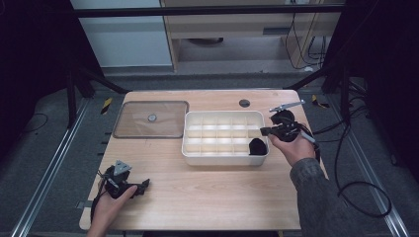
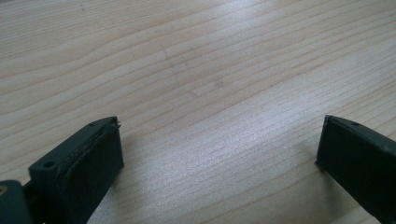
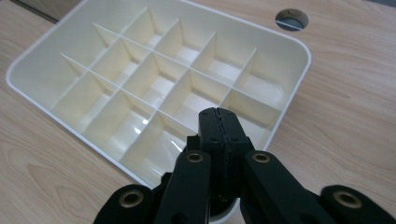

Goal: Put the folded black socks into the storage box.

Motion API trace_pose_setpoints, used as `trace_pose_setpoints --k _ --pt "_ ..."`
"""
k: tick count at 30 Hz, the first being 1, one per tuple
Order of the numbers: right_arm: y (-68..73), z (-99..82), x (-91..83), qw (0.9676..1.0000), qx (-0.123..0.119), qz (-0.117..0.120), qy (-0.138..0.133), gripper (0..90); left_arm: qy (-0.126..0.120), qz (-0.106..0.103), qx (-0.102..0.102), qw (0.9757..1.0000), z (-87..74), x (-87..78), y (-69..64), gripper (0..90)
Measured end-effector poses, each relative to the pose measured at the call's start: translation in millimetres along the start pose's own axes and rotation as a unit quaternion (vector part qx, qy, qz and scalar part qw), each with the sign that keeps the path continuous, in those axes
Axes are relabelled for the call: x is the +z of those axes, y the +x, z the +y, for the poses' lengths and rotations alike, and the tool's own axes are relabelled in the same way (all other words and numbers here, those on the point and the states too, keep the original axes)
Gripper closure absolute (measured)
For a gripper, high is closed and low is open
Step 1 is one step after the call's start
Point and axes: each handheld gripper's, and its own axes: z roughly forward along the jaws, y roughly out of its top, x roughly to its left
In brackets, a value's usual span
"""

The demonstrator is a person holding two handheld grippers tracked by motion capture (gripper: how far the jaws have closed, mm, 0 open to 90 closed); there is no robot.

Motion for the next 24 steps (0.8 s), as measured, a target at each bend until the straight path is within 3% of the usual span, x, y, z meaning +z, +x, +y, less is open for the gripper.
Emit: trace_pose_setpoints --k 10,24 --pt "9.8 2.5 -14.9 0.9987 -0.003 0.015 -0.049 90.0 0.001 0.000 0.000 1.0000 0.2 -0.1 0.2 0.0" --pt "19.8 -5.9 -32.5 0.9964 -0.007 0.025 -0.081 90.0 0.000 0.001 -0.001 1.0000 0.2 0.2 0.0 0.0"
